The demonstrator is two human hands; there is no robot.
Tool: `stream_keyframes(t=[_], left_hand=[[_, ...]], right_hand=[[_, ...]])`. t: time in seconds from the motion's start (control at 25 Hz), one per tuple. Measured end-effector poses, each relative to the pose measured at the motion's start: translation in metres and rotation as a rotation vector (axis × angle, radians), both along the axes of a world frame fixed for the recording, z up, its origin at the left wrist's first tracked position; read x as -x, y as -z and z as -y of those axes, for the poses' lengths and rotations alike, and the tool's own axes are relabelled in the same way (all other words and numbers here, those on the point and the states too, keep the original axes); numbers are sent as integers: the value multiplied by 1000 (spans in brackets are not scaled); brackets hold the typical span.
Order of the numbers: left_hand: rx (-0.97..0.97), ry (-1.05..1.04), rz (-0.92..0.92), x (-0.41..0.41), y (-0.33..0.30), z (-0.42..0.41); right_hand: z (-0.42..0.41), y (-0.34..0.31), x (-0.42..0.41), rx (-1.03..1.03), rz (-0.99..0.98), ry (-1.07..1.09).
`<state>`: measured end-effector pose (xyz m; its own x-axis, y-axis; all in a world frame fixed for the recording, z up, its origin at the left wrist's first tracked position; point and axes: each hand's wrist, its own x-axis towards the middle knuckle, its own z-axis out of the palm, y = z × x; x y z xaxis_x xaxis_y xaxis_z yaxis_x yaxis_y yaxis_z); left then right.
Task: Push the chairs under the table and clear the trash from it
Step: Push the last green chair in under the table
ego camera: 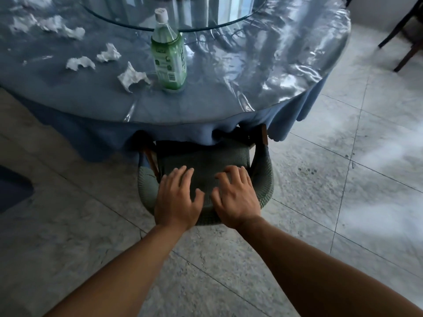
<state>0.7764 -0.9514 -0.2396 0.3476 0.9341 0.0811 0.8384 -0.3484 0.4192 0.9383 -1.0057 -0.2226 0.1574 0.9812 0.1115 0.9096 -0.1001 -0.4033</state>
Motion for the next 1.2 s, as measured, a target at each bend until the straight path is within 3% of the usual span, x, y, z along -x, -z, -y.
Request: stream_keyframes(t=[1.2], left_hand=[[-274,-41,-104,-59,1,-186]], right_hand=[[-200,7,-59,-171,81,-88]])
